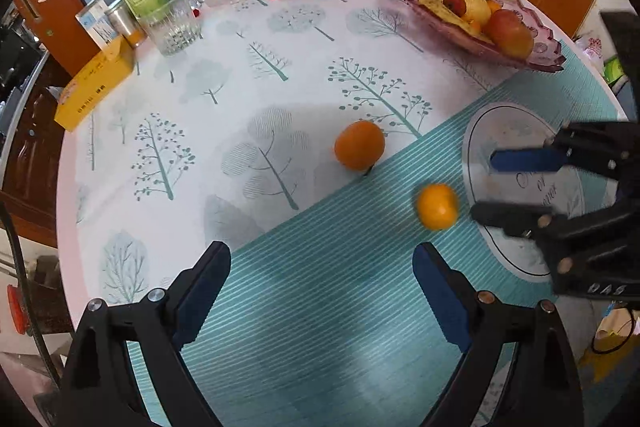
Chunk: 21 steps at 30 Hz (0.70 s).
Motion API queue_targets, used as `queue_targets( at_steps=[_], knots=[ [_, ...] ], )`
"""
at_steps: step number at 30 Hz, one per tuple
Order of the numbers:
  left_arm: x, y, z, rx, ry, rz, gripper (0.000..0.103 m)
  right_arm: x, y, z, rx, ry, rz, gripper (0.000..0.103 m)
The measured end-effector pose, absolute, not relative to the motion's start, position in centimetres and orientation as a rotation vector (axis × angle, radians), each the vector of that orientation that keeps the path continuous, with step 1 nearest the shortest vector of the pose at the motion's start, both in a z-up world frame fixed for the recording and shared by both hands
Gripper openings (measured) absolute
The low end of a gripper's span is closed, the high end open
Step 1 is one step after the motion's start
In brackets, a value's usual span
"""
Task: Organize fruits
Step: 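Grasp a small orange with the left gripper while the right gripper grasps the other orange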
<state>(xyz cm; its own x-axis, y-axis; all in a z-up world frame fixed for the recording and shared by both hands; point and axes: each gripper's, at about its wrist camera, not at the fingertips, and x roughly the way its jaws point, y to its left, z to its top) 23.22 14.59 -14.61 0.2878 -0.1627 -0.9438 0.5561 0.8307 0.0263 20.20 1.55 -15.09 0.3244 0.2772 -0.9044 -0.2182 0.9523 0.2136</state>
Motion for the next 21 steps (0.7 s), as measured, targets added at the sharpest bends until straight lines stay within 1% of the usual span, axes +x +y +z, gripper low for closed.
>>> queue_targets(
  at_steps=[3,10,11,15,21],
  knots=[
    [23.9,14.5,-14.9,0.371,1.185,-0.512,0.092,20.4,1.8,-16.6,0.1,1.226,0.33,0.046],
    [25.2,13.8,-15.4,0.342,1.184,-0.531,0.092,20.7,2.3,-18.2,0.136,1.251,0.357,0.045],
    [25.3,13.6,-15.4,0.341,1.182,-0.535,0.092,20.7,2.3,-18.3,0.139,1.249,0.361,0.044],
    [25.9,12.9,-15.7,0.34,1.183,-0.543,0.092,21.1,2.7,-18.7,0.129,1.248,0.378,0.032],
    [27.1,11.9,-16.4,0.293,1.198,-0.546,0.092,21.5,2.3,-18.7,0.122,1.246,0.378,0.031]
  ],
)
